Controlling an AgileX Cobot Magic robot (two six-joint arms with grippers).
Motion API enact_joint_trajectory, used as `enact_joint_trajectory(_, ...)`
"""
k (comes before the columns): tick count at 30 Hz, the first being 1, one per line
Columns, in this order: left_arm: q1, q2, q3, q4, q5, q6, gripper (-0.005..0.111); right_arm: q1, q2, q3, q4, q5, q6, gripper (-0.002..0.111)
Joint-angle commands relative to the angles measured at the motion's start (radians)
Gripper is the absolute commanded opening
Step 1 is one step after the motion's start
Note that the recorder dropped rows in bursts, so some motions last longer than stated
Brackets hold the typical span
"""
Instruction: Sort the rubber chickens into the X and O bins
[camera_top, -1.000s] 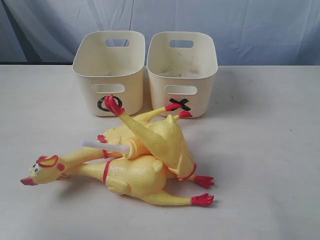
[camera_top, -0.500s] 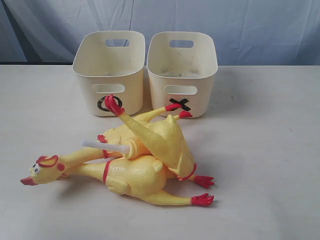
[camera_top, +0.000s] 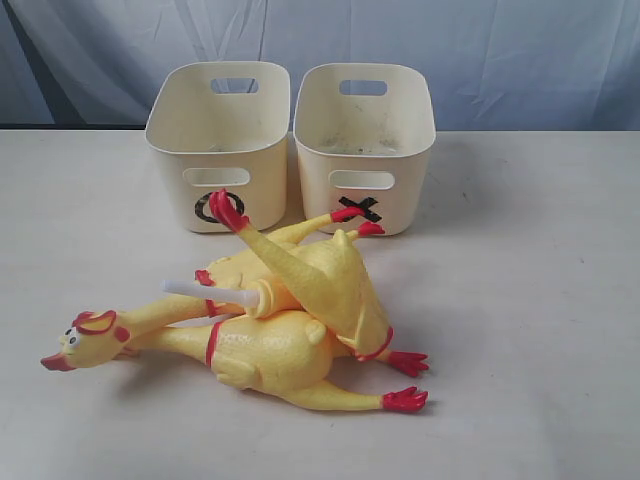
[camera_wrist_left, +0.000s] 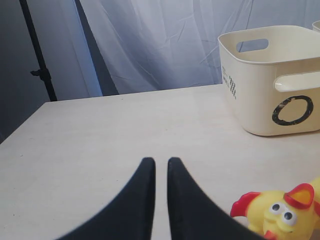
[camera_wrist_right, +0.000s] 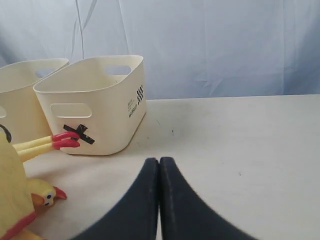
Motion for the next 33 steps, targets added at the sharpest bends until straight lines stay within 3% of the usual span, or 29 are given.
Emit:
enact_joint_trajectory(1, 0.002, -0.004, 0.005, -0.003, -0.005, -0.001, 0.01, 0.004, -0.006, 0.003, 0.012, -0.034, 0.001, -0.001)
enact_joint_trajectory(10, 0.002, -0.004, 0.005, -0.003, -0.005, -0.001, 0.01, 0.004, -0.006, 0.003, 0.01, -0.068, 0.001, -0.001)
enact_joint_trajectory(21, 0.002, -0.004, 0.005, -0.003, -0.005, -0.001, 0.01, 0.004, -0.006, 0.003, 0.424, -0.212, 0.019, -0.001)
enact_joint_trajectory(24, 0.002, -0.004, 0.005, -0.003, -0.005, -0.001, 0.01, 0.004, -0.006, 0.003, 0.458, -0.212, 0.019, -0.001)
enact_joint_trajectory(33, 0.002, -0.004, 0.005, -0.003, -0.005, -0.001, 0.01, 0.004, 0.006, -0.145, 0.458, 0.001, -0.012, -0.001)
